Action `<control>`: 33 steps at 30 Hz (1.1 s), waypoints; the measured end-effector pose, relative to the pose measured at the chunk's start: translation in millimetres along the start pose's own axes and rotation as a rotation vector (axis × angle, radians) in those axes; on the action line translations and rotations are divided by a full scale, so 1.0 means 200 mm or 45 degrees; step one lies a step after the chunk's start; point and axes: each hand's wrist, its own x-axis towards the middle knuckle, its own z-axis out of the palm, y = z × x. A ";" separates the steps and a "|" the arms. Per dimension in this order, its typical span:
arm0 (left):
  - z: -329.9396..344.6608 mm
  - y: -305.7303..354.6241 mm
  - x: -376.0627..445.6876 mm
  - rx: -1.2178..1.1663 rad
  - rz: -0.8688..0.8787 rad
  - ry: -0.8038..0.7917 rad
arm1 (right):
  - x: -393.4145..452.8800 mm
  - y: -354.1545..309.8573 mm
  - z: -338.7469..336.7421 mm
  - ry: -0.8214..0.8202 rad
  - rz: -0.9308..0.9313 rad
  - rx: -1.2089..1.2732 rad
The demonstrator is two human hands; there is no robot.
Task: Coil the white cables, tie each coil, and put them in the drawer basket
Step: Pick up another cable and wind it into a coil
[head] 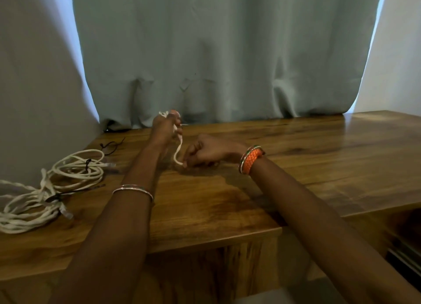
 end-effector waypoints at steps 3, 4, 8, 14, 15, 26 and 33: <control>0.06 -0.03 -0.09 0.481 0.025 -0.261 | -0.04 0.00 -0.05 -0.019 -0.150 0.277; 0.08 -0.03 -0.11 0.442 -0.077 -0.375 | -0.05 0.02 -0.08 0.060 -0.172 0.309; 0.11 -0.02 -0.15 0.144 -0.415 -0.637 | -0.05 0.14 -0.16 0.693 -0.162 -0.020; 0.17 0.00 -0.16 -0.097 -0.397 -0.591 | -0.05 0.18 -0.18 1.191 -0.145 -0.394; 0.17 0.01 -0.16 -0.144 -0.382 -0.566 | -0.05 0.17 -0.16 1.251 -0.234 -0.452; 0.22 0.09 -0.21 -0.220 -0.262 -0.653 | 0.01 0.11 -0.05 1.351 -0.401 -0.214; 0.19 0.11 -0.20 -0.208 -0.359 -0.492 | -0.01 0.13 -0.05 0.834 -0.458 0.620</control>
